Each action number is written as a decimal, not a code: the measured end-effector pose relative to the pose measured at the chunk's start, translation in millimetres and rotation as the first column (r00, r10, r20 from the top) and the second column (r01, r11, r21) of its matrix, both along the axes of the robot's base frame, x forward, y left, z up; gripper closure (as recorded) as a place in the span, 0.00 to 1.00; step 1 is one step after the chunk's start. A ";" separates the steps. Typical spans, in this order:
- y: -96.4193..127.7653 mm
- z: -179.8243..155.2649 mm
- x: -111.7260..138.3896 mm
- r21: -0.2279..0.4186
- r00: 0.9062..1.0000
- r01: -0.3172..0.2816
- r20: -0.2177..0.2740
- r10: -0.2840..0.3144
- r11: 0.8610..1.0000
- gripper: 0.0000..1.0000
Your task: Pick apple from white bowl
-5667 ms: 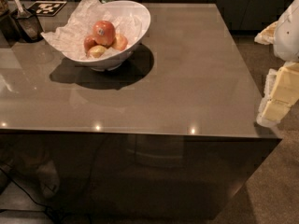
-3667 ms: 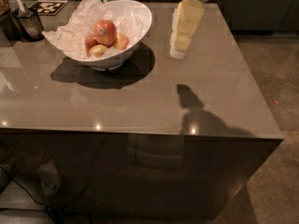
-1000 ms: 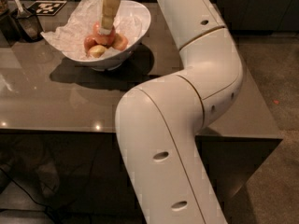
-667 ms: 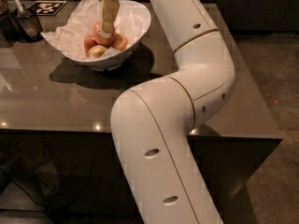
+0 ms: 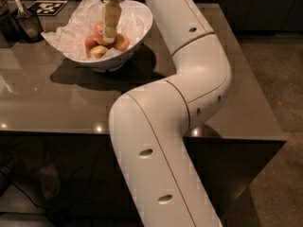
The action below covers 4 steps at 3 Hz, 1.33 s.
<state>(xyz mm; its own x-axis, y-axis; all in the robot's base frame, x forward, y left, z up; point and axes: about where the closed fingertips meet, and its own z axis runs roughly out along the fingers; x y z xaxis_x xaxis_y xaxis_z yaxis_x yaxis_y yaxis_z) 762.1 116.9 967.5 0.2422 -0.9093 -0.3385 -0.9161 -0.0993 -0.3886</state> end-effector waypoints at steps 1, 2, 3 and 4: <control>-2.2 -10.4 3.5 -0.018 1.000 -0.007 -0.007 0.007 1.000 0.00; -3.8 -21.4 6.2 -0.032 1.000 -0.017 -0.017 0.016 0.999 0.00; -2.0 -36.6 8.1 -0.038 0.999 -0.028 -0.041 0.027 0.999 0.00; -1.3 -48.6 8.8 -0.056 0.998 -0.039 -0.059 0.036 0.998 0.00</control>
Offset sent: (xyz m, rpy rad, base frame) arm 0.0649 -0.0216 0.0203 -0.1014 0.0972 0.0400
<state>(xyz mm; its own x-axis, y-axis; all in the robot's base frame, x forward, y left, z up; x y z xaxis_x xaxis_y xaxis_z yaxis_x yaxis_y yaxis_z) 770.9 115.6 918.8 0.2581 -0.9180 -0.3011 -0.9320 -0.1544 -0.3279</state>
